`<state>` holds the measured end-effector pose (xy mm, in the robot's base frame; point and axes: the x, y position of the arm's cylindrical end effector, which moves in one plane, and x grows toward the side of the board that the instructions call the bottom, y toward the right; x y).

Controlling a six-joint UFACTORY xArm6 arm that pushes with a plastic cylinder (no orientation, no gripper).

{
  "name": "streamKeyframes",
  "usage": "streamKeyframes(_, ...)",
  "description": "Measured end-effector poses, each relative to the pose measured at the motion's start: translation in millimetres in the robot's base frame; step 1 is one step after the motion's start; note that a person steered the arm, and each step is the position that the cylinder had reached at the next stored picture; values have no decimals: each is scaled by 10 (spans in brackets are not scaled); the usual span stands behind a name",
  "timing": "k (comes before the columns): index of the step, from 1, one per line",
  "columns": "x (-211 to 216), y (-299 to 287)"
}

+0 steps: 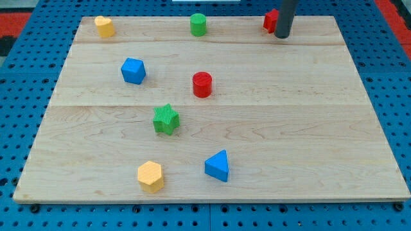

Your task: Place the arm to the left of the red circle

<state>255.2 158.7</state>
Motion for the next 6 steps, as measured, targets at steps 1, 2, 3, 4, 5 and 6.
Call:
streamKeyframes(1,0,0)
streamKeyframes(2,0,-4)
streamKeyframes(3,164,115)
streamKeyframes(4,483,-856)
streamKeyframes(5,806,-1623)
streamKeyframes(6,1104,-1979)
